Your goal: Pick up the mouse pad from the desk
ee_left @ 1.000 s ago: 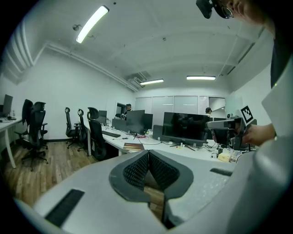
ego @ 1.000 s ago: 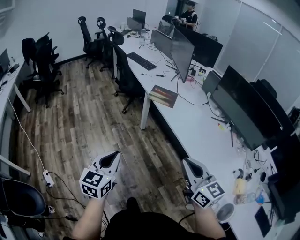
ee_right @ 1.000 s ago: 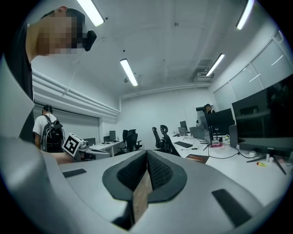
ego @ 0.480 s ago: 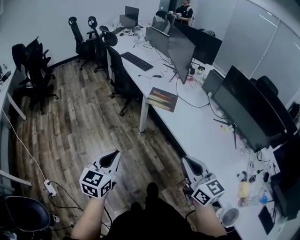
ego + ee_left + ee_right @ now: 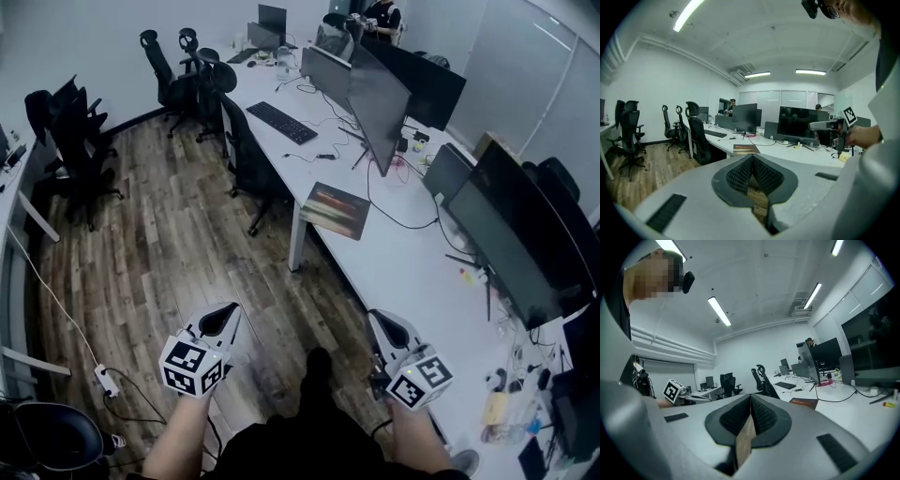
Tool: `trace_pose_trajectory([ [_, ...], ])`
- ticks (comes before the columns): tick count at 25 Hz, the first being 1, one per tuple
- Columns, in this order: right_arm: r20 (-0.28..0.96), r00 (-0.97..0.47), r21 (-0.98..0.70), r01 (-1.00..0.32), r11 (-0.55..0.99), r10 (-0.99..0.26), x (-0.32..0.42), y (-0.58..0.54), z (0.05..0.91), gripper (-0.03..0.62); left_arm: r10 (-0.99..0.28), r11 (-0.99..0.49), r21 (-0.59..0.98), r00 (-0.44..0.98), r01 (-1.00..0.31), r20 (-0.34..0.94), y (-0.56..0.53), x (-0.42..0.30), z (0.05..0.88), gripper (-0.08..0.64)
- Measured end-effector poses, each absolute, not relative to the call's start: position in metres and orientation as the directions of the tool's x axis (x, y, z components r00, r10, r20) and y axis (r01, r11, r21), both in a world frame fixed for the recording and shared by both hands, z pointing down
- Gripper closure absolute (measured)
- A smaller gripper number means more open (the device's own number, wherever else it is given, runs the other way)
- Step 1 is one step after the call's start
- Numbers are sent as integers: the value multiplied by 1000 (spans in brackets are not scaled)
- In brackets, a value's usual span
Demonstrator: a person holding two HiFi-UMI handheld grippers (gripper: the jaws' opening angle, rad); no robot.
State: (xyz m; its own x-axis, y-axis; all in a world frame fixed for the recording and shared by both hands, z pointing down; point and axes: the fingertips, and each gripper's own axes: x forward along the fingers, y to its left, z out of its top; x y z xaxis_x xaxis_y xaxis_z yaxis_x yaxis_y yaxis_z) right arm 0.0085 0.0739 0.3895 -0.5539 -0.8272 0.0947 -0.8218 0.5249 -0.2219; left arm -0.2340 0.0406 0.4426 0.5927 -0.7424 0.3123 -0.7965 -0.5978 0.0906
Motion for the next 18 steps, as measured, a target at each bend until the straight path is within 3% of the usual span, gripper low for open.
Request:
trace_pose_trajectory([
  [18, 116, -584, -288, -794, 536, -803, 125, -169, 404, 586, -709, -626, 84, 610, -775, 352, -194, -97, 441, 551],
])
